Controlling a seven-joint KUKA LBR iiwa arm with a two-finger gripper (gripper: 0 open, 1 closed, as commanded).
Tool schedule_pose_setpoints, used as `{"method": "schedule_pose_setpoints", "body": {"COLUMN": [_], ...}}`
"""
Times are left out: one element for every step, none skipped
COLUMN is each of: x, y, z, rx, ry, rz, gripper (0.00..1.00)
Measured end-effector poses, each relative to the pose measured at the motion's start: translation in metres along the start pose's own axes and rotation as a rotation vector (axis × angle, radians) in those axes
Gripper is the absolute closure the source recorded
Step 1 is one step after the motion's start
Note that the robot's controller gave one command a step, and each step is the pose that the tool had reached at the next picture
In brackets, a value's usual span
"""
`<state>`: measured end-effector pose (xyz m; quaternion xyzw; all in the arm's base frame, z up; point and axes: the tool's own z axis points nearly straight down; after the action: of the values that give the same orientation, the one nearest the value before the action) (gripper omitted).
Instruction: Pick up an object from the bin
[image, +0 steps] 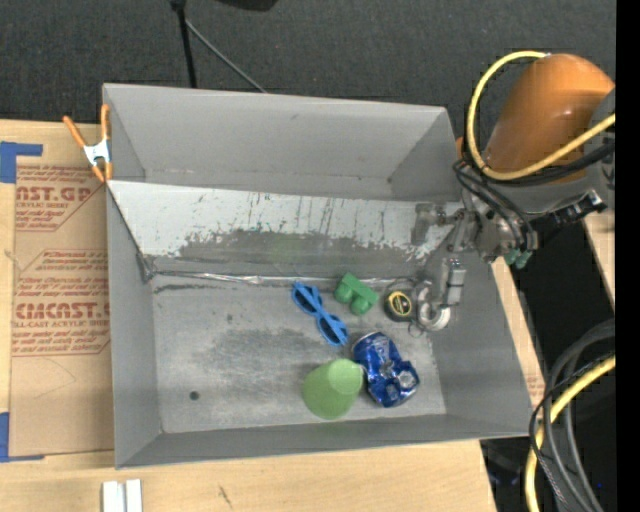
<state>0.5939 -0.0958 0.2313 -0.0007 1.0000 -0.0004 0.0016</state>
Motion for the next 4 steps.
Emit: {"method": "schedule_pose_setpoints", "body": {"x": [0.030,0.023,0.105,0.106], "y": [0.003,0.022,0.056,0.055], "z": [-0.085,0.049,0.140,0.140], "rx": [0.000,-0.002,-0.002,-0.001], "ry": [-0.007,0.009,-0.007,0.004], "rz": [0.120,0.280,0.141,0.141], "gripper": [0.00,0.00,0.00,1.00]}}
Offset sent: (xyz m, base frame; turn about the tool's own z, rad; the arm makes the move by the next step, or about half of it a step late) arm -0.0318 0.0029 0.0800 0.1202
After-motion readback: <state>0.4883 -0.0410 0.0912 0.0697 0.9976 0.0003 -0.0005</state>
